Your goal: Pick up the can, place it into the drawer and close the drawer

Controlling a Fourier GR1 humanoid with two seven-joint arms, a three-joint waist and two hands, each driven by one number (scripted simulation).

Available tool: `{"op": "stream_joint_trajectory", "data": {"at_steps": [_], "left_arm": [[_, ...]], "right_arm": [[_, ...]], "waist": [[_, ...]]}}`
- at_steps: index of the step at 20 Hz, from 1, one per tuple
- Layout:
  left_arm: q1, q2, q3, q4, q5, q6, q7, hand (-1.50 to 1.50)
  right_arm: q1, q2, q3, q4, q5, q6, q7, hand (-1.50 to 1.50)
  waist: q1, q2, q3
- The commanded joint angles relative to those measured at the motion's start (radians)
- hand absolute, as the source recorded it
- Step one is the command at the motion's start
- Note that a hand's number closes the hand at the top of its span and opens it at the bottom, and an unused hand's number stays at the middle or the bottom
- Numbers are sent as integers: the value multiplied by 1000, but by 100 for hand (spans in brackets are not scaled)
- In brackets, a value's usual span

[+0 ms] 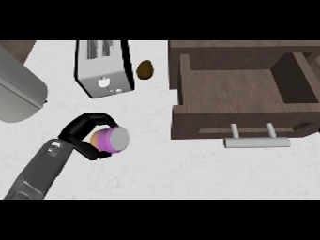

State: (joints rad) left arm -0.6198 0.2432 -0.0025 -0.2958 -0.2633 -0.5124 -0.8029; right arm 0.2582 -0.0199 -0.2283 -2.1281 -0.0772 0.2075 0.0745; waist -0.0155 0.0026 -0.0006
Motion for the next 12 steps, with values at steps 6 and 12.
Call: {"op": "stream_joint_trajectory", "data": {"at_steps": [6, 12], "left_arm": [[34, -62, -21, -120, 42, -145, -17, 150], [85, -59, 265, -124, 274, 252, 127, 150]], "right_arm": [[6, 11, 7, -31, 14, -12, 21, -150], [41, 6, -37, -37, -19, -17, -3, -150]], "waist": [[17, -5, 1], [48, -12, 2]]}}
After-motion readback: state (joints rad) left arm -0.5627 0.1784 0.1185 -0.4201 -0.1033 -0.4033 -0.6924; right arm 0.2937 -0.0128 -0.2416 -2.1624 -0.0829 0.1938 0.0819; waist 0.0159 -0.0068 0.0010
